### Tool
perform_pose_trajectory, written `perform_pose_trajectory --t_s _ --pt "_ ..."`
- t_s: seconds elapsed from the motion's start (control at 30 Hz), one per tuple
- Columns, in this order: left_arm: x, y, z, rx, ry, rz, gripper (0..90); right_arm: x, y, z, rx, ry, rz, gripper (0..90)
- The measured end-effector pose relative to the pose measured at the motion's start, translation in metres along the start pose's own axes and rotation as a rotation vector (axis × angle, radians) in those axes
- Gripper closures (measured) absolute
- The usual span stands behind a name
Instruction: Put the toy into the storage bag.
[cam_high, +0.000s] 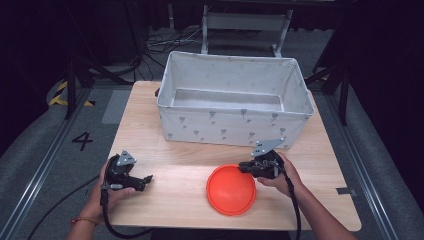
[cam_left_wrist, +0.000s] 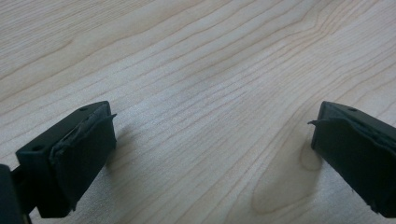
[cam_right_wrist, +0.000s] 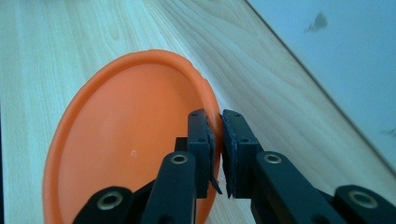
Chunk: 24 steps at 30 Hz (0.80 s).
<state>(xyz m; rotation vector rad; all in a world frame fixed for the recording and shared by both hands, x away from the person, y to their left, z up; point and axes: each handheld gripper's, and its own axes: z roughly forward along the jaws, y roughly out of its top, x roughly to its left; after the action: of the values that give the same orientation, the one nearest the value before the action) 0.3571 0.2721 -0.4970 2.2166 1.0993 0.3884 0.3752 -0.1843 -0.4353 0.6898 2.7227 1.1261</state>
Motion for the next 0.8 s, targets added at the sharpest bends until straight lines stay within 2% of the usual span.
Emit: perform_pose_trajectory --t_s 0.1,0.13,0.17,0.2,0.47,0.63,0.8 --pt "0.000 0.000 0.000 0.000 0.000 -0.002 0.2 0.009 0.006 -0.009 0.001 -0.025 -0.058 82.8" --pt "0.000 0.000 0.000 0.000 0.000 -0.002 0.2 0.009 0.006 -0.009 0.001 -0.025 -0.058 82.8" --pt "0.000 0.000 0.000 -0.001 0.000 -0.003 0.2 0.015 0.012 -0.016 0.005 -0.044 -0.100 82.8" --pt "0.000 0.000 0.000 -0.001 0.000 -0.003 0.2 0.017 0.015 -0.019 0.006 -0.053 -0.117 82.8" --pt "0.000 0.000 0.000 -0.001 0.000 -0.003 0.2 0.031 0.039 -0.050 0.011 -0.113 -0.225 82.9" --pt "0.000 0.000 0.000 0.000 -0.001 -0.003 0.2 0.033 0.046 -0.067 0.035 -0.161 -0.261 82.9" --pt "0.000 0.000 0.000 -0.001 -0.004 -0.004 0.2 0.030 0.049 -0.086 0.017 -0.201 -0.265 82.9"
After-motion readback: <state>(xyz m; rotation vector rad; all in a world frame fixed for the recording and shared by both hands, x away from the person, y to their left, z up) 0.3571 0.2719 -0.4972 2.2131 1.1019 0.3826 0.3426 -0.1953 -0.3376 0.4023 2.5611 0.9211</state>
